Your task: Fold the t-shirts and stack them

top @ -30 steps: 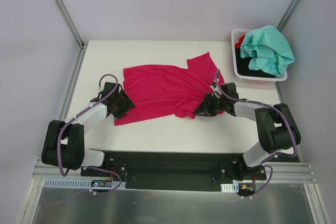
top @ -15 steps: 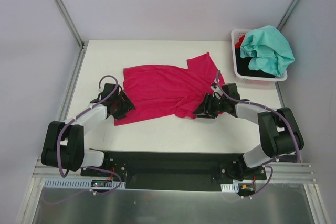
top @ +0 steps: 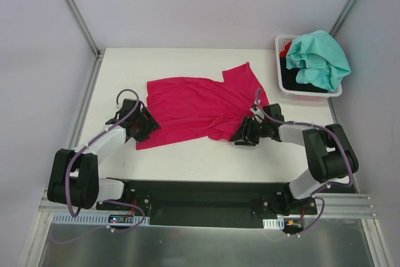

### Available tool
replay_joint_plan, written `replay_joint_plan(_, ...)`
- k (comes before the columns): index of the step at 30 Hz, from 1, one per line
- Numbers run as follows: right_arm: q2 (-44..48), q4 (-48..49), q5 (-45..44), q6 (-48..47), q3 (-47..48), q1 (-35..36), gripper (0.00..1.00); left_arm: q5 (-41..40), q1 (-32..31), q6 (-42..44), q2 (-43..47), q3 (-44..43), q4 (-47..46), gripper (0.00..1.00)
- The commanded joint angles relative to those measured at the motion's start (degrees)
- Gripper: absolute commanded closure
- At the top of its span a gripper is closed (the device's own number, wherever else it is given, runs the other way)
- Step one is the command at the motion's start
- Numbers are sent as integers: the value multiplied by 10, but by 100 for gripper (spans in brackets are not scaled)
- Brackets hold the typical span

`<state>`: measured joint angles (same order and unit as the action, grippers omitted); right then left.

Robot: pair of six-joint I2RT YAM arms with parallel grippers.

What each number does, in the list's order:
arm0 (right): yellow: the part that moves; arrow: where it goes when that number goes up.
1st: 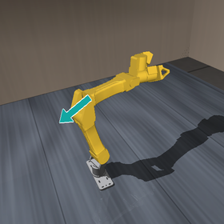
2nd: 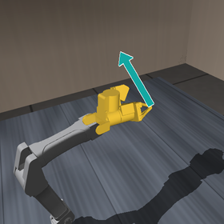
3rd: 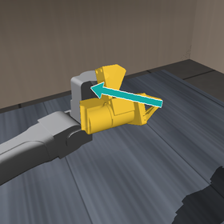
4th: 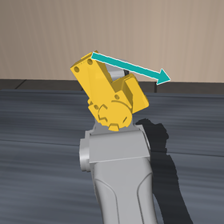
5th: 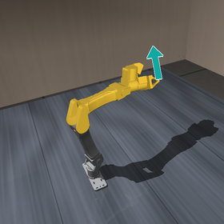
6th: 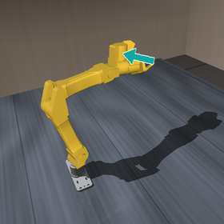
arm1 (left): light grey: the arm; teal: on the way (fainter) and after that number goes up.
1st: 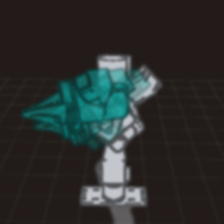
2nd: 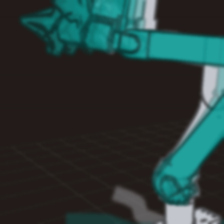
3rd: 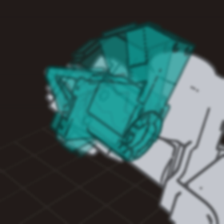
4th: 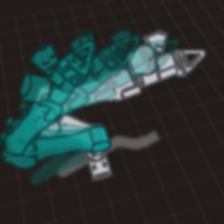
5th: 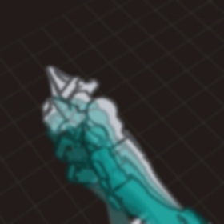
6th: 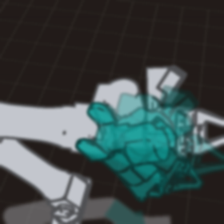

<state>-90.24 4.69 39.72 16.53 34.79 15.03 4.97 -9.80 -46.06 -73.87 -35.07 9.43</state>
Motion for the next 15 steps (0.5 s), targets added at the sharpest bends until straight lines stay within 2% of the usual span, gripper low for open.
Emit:
replay_joint_plan(1,-28,37,-1,-4,13,0,57,-16,-4,3,5,-4,9,36)
replay_joint_plan(6,-63,48,5,5,50,3,58,-19,-4,7,-2,-11,9,36)
replay_joint_plan(11,-84,60,10,15,67,7,64,-19,-4,10,-11,-16,8,36)
replay_joint_plan(15,-86,65,13,19,67,10,82,-17,-4,7,-13,-16,9,36)
